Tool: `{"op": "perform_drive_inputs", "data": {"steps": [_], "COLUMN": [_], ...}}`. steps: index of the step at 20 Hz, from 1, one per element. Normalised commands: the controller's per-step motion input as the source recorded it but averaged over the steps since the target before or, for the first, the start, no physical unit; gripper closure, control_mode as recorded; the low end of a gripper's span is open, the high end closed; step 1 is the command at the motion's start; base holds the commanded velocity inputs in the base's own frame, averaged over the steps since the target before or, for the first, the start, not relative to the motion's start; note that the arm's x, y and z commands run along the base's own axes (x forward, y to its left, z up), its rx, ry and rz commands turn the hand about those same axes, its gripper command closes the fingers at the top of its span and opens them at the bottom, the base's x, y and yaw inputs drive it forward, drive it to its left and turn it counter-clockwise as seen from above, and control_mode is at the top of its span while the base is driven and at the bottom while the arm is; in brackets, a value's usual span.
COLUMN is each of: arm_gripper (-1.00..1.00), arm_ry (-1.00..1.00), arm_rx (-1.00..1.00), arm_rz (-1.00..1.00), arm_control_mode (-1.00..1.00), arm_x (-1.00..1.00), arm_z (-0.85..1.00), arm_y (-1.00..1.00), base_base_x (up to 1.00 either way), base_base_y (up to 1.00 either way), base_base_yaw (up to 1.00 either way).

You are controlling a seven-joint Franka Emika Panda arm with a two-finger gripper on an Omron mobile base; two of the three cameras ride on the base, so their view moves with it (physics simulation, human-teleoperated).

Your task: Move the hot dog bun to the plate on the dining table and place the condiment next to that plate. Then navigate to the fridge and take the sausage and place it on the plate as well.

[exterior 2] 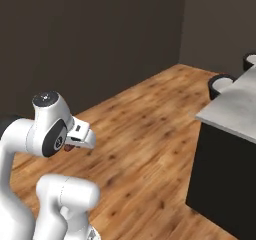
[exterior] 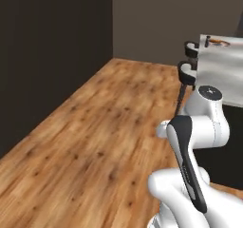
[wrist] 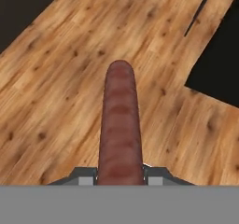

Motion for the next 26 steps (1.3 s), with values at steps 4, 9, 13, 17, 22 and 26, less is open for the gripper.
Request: {"op": "perform_drive_inputs", "data": {"steps": [4,9,13,17,22,26], "arm_gripper": [1.00,1.00,1.00,1.00,1.00,1.00], "arm_ry": [0.00,0.00,0.00,0.00,0.00,0.00], "arm_rx": [0.00,0.00,0.00,0.00,0.00,0.00], "arm_rz": [0.00,0.00,0.00,0.00,0.00,0.00], "arm_control_mode": [1.00,1.00,1.00,1.00,1.00,1.00], "arm_x": [0.00,0.00,0.00,0.00,0.00,0.00], "arm_z": [0.00,0.00,0.00,0.00,0.00,0.00], "arm_y": [0.00,0.00,0.00,0.00,0.00,0.00], "base_base_x": [1.00,1.00,1.00,1.00,1.00,1.00], "base_base_y": [0.83,0.87,0.86,0.82,0.81,0.77], "base_base_yaw": [-0.40,-0.38,-0.37,-0.37,-0.37,-0.38]}}
